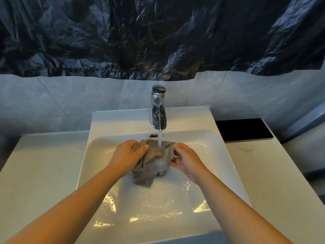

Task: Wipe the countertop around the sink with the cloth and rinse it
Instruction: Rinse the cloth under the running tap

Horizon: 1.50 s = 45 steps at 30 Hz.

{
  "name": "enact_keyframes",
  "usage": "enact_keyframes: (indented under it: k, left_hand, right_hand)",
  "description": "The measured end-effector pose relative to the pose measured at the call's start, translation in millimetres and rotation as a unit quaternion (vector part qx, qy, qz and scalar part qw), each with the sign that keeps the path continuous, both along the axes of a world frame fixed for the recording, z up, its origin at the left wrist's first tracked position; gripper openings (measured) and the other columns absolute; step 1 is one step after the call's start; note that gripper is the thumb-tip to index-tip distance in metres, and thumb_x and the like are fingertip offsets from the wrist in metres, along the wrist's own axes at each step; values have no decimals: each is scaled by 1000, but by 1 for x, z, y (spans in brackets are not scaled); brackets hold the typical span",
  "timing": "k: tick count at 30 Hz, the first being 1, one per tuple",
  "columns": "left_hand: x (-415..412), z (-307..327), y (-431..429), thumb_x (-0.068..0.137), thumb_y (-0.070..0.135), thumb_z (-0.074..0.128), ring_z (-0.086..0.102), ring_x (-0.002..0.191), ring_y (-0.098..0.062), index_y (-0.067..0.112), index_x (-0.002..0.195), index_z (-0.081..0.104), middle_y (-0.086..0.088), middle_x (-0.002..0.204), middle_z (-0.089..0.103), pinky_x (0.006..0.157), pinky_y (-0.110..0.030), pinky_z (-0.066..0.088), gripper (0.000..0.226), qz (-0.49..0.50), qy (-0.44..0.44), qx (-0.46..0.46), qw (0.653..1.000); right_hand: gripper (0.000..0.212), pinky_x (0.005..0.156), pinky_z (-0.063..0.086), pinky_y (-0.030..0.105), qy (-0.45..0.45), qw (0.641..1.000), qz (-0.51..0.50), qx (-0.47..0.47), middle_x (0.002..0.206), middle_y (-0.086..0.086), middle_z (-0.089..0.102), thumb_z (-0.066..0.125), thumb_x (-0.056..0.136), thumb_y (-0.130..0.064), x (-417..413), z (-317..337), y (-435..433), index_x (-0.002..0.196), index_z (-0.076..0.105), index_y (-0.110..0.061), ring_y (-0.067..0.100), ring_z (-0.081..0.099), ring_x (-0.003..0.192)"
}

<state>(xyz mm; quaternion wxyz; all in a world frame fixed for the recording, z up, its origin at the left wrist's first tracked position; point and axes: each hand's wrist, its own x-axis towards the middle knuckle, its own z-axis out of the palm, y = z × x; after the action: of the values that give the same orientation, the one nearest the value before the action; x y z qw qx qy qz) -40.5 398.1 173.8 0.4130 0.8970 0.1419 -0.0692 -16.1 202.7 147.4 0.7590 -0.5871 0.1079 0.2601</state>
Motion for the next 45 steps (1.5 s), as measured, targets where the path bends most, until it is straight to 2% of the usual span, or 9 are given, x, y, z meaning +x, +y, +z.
enact_keyframes:
  k: [5,7,10,13,19,23,30,39,45]
  left_hand:
    - [-10,-8,-3,73,63,65,59,94,-17,31,122,52,8,104,57,65,-18,42,60,-107,64,0,992]
    - [-9,-8,-6,84,53,60,62,88,-16,30,102,66,10,92,66,68,-19,43,30,-139,68,-13,988]
    - [-8,-3,-9,91,44,54,65,81,-14,27,81,72,5,82,71,70,-22,48,27,-90,69,-118,987]
    - [-7,0,-12,93,39,53,67,85,-17,23,83,72,1,85,73,79,-29,53,26,-42,50,-183,981]
    - [-9,8,-9,97,29,49,66,96,-27,11,94,68,-12,96,71,82,-37,55,26,-17,51,-333,941]
    - [-8,8,-2,93,29,58,67,92,-19,18,98,70,-3,95,72,84,-33,56,17,-59,20,-207,976]
    - [-8,-5,15,82,42,69,65,81,-16,25,92,66,0,87,70,82,-38,54,20,-118,87,-32,989]
    - [-7,-8,2,89,33,59,49,60,-10,14,62,59,4,60,55,58,-21,40,33,-101,26,-13,994]
    - [-3,-8,-2,92,41,53,55,86,-21,14,102,52,-3,89,57,69,-29,44,29,-51,75,-71,993]
  right_hand:
    - [19,64,46,25,-70,996,16,-49,74,3,60,47,98,-18,8,16,4,88,62,-9,14,55,67]
    - [19,66,49,26,-101,989,27,-100,74,1,61,51,97,-20,9,17,8,87,65,-12,13,56,68]
    - [15,72,53,27,-124,980,36,-154,93,3,66,54,95,-21,6,11,8,102,65,-12,17,63,86]
    - [24,78,55,26,-82,984,27,-156,116,4,60,50,97,-17,-2,-1,5,120,55,-19,14,61,99]
    - [26,83,55,30,13,994,63,-85,116,8,63,50,97,-19,-20,-12,15,122,56,-18,17,63,103]
    - [20,90,52,49,-76,972,74,-212,97,20,68,51,94,-18,-18,-16,21,93,67,-5,36,64,95]
    - [15,74,50,33,-128,974,16,-186,83,2,67,55,94,-21,-2,4,14,91,69,-16,17,62,80]
    - [15,55,42,16,-175,970,7,-167,60,-12,59,57,93,-20,4,13,25,86,70,-16,2,53,55]
    - [16,58,46,10,-153,975,0,-159,84,-3,67,57,94,-16,6,12,21,106,67,-12,6,61,73]
